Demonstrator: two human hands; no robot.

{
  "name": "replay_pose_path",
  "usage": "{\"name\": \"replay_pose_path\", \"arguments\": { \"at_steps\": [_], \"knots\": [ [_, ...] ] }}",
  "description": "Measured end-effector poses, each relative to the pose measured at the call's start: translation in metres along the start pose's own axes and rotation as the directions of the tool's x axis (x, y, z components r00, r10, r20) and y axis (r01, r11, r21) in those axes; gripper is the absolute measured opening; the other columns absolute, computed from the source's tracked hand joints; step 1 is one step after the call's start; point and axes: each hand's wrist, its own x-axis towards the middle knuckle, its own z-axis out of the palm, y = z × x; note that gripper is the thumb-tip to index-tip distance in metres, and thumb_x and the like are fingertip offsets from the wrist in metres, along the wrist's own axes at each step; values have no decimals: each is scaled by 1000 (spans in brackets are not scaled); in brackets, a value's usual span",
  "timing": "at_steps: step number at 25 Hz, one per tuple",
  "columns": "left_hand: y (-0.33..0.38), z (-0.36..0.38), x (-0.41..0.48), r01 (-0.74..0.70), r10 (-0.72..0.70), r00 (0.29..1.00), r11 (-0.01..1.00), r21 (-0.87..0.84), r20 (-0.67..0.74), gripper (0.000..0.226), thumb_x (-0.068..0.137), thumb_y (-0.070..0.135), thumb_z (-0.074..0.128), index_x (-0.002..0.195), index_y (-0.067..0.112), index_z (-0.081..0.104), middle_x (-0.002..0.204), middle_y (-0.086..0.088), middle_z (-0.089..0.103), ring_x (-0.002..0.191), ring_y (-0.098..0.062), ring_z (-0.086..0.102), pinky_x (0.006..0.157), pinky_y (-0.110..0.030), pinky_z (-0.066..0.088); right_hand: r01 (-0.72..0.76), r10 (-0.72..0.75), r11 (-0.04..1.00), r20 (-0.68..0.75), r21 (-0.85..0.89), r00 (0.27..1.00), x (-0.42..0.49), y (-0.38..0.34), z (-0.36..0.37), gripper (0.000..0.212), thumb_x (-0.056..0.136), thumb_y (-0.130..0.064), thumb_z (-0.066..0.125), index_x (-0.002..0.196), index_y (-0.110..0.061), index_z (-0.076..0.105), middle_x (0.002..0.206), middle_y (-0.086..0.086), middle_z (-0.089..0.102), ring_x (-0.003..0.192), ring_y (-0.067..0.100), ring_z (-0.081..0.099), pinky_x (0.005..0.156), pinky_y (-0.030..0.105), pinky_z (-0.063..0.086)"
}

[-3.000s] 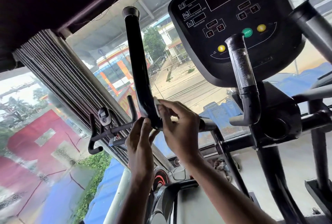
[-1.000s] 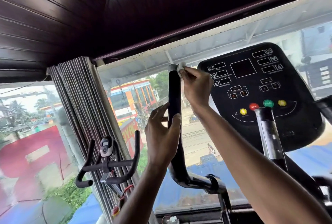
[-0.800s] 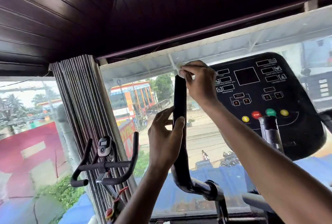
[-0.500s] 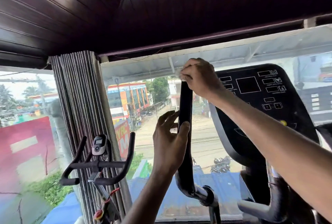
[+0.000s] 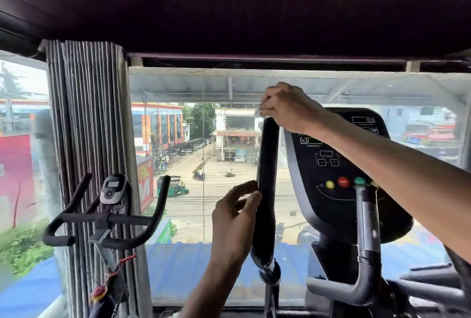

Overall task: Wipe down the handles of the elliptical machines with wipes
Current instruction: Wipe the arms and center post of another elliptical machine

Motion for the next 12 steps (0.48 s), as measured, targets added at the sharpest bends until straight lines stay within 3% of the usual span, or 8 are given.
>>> {"name": "replay_pose_path", "arguments": {
  "at_steps": [2,5,8,10,12],
  "knots": [
    [-3,-4,-6,11,-11,1000,1000,-7,23,22,96,13,63,108,24,78,93,9,80,86,-4,74,68,-12,51,23,-20,998,45,-63,999,2,-4,-5,18,98,-8,67,111,-10,79,109,4,73,98,11,54,96,33,51],
    [-8,-11,-16,19,-16,997,999,-30,76,34,82,23,54,105,19,78,91,5,79,79,-7,69,72,-18,53,77,-31,985,279,-157,960,9,-11,-16,22,102,-15,62,118,-13,77,119,-1,73,101,16,57,98,28,42],
    [-17,-17,-23,46,-38,992,997,-62,124,33,79,24,49,96,17,77,81,3,73,74,-13,62,74,-30,51,40,50,968,350,-246,935,13,-24,-21,23,103,-14,61,121,-18,75,122,-2,73,101,15,54,94,35,50],
    [-18,-22,-30,95,-78,984,991,-97,158,33,80,25,50,97,25,78,79,-5,72,71,-14,61,66,-26,49,133,9,964,532,-228,847,12,-47,-23,22,105,-20,59,118,-23,76,118,-9,74,105,13,56,98,38,46],
    [-15,-26,-38,104,-82,973,990,-91,214,31,87,17,51,98,28,78,76,1,69,67,-9,57,58,-14,44,247,-45,942,643,-228,765,8,-66,-21,21,105,-24,58,110,-26,78,110,-15,75,101,9,56,101,45,40]
  ]
}}
